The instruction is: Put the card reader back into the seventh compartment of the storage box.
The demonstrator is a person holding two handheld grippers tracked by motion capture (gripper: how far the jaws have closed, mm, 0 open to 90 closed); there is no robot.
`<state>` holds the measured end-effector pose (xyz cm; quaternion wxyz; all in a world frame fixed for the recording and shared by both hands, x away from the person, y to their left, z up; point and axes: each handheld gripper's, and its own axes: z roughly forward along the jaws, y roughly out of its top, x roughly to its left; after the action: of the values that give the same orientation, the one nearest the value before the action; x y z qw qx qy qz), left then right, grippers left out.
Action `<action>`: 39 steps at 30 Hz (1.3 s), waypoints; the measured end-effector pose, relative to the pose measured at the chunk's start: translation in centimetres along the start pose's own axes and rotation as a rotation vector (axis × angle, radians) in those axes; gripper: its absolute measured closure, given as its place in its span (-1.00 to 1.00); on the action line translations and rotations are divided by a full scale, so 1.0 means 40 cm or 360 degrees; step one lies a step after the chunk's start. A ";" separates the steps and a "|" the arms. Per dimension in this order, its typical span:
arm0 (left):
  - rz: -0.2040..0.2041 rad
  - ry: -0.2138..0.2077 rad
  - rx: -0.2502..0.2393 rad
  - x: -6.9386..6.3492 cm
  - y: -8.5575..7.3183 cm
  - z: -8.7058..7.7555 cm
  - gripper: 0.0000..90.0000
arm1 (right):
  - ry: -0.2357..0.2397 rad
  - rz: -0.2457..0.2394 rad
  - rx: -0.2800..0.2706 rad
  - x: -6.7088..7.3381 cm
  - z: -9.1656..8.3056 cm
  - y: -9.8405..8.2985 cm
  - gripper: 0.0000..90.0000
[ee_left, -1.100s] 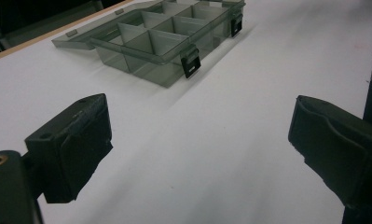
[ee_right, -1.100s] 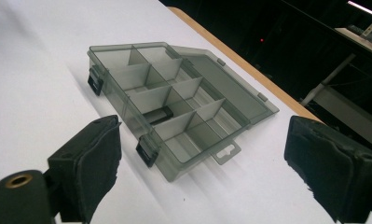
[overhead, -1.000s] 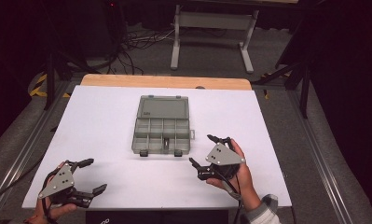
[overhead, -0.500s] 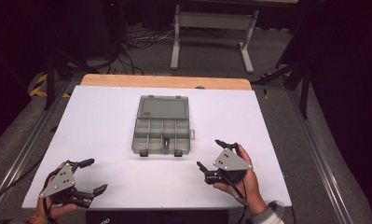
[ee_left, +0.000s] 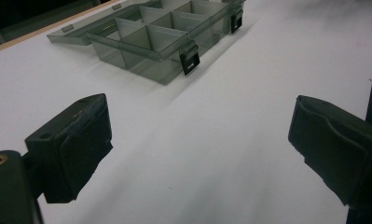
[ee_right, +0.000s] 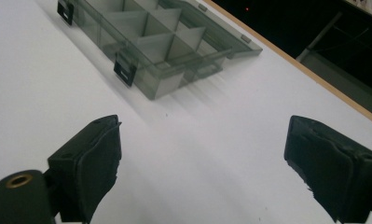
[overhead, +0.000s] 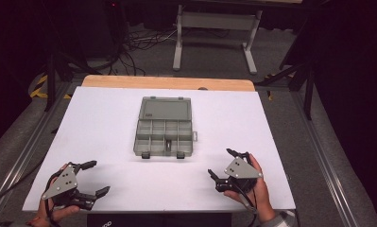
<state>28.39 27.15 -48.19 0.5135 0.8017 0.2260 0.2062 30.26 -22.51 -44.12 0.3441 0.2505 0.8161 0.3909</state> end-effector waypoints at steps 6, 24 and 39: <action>-0.0015 -0.0002 0.0005 0.003 0.000 0.005 -0.85 | -0.0020 0.0085 -0.0020 -0.011 -0.019 -0.055 -0.73; 0.0015 -0.0024 0.0008 -0.002 0.002 0.008 -0.85 | 0.0021 0.0109 -0.0073 0.002 -0.022 -0.073 -0.73; 0.0015 -0.0024 0.0014 -0.003 0.003 0.011 -0.85 | 0.0013 0.0114 -0.0099 0.004 -0.022 -0.071 -0.73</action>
<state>28.56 26.72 -48.27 0.5108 0.8065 0.2193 0.2016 29.08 -24.42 -46.09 0.3343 0.2671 0.7955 0.4291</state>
